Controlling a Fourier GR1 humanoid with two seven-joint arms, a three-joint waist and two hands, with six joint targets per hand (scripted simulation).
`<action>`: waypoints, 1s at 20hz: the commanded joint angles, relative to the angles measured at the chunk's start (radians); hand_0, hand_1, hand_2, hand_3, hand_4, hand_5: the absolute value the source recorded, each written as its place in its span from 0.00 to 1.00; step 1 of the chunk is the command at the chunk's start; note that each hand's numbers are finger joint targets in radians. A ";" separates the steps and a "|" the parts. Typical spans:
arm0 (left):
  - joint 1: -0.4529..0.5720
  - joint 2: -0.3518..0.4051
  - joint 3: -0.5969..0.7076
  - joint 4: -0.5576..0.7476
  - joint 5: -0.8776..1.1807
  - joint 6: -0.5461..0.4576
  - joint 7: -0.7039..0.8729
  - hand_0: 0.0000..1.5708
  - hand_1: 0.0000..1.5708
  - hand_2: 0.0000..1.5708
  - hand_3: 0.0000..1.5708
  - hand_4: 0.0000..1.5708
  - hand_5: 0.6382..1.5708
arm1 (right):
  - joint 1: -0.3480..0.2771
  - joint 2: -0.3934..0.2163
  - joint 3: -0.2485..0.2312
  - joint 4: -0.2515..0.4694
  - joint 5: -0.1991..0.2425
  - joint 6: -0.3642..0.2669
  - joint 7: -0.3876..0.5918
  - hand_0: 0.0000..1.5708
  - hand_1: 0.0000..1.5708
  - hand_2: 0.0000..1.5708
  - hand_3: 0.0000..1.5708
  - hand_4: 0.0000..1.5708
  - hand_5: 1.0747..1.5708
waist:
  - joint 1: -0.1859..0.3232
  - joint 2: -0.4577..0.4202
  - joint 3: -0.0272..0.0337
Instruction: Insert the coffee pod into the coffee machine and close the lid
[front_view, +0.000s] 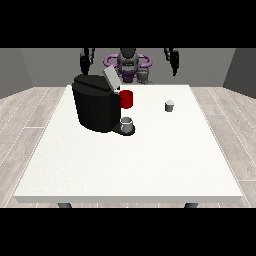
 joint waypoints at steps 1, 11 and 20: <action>0.039 -0.023 -0.051 -0.017 -0.034 0.005 0.024 0.00 0.00 0.00 0.00 0.42 1.00 | 0.028 0.014 0.006 -0.003 -0.017 0.011 0.011 0.00 0.00 0.00 0.00 0.21 1.00 | -0.007 -0.032 -0.0372; -0.062 0.123 0.063 0.096 0.040 -0.177 -0.087 0.00 0.00 0.00 0.00 0.32 1.00 | -0.025 0.039 -0.080 0.009 -0.090 0.009 -0.134 0.00 0.00 0.00 0.00 0.22 1.00 | -0.063 0.067 -0.0376; -0.141 0.290 0.097 0.295 -0.147 -0.166 -0.175 0.00 0.00 0.00 0.00 0.00 1.00 | -0.021 0.082 0.004 0.002 -0.026 -0.010 -0.228 0.00 0.00 0.00 0.00 0.15 1.00 | -0.126 0.170 -0.0378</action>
